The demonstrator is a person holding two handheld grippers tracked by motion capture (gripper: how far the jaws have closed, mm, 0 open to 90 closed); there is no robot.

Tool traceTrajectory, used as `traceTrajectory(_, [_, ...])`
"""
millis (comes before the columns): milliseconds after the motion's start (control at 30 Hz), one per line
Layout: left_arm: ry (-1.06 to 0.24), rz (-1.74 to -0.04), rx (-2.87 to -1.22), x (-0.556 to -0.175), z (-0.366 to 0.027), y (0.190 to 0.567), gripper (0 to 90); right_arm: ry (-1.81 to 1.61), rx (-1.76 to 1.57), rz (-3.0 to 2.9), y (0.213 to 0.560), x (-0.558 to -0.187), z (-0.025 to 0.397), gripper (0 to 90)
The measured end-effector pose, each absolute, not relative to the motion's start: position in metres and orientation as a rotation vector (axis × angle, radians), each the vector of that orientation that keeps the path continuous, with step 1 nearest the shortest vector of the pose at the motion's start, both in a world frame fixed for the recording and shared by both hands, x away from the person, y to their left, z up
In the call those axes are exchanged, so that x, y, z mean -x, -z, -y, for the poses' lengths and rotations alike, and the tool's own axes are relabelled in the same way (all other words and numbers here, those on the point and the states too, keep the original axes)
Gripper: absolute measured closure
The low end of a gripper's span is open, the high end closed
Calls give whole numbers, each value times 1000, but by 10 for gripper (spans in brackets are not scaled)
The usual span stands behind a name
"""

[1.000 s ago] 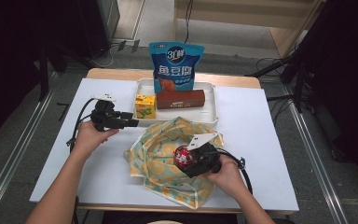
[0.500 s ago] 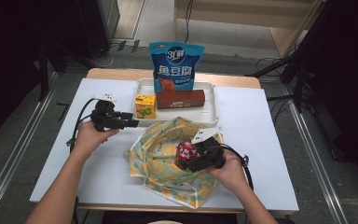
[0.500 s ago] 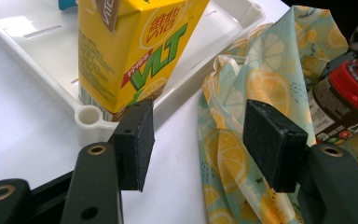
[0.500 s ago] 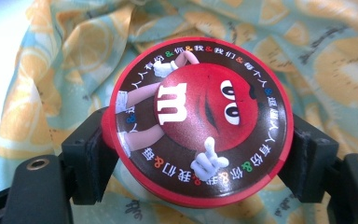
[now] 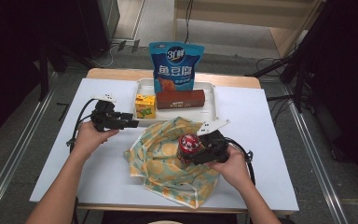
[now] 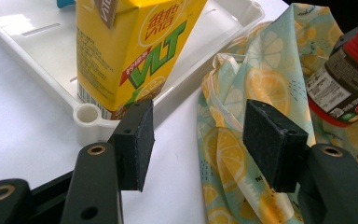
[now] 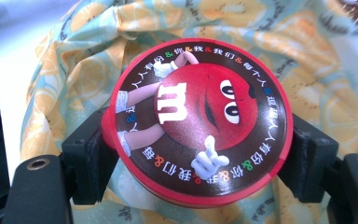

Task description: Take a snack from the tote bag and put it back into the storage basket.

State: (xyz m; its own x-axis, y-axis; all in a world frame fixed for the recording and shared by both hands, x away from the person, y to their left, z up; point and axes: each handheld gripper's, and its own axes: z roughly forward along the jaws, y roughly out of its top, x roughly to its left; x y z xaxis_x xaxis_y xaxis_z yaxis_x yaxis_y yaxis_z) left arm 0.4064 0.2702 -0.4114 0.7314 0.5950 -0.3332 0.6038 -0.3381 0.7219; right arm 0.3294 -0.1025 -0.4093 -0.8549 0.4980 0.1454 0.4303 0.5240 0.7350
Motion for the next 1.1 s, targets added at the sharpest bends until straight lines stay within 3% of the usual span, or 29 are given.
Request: traceTrajectory(1100, [16,-907,-2025,-407,-271,412,433,-1264,-781,-2669,367,-345,100,236])
